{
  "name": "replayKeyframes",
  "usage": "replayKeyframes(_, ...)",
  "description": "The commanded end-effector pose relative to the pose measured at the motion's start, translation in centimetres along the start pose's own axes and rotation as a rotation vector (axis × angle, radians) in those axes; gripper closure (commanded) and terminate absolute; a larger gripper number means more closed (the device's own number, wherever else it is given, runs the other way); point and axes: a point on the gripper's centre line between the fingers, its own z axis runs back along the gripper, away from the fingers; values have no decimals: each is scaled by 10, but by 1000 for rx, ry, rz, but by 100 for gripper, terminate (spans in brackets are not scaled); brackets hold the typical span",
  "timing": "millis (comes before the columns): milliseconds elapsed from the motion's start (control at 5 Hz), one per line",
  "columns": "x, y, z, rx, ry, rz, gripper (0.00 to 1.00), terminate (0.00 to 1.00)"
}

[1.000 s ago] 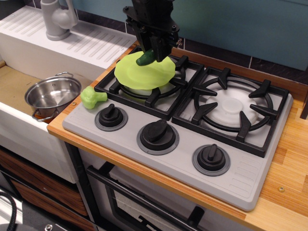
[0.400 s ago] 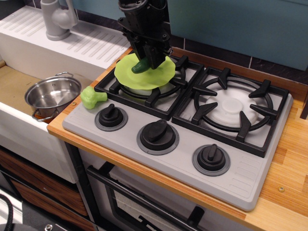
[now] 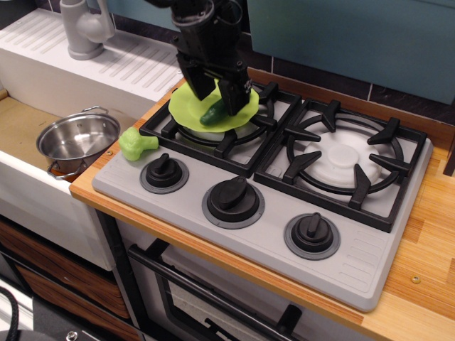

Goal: Put pickle on plate and cauliflower in pot or pan in sink

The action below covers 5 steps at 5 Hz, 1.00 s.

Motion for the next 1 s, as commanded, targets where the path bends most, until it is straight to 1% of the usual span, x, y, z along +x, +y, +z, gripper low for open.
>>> replayKeyframes(0, 4, -18, 33, 29, -14, 9, 0, 0)
replayKeyframes(400, -9, -32, 72, 51, 40, 20, 0, 0)
replayKeyframes(600, -10, -40, 98, 99, 73, -71, 0, 0)
replayKeyframes(800, -10, -40, 98, 99, 73, -71, 0, 0)
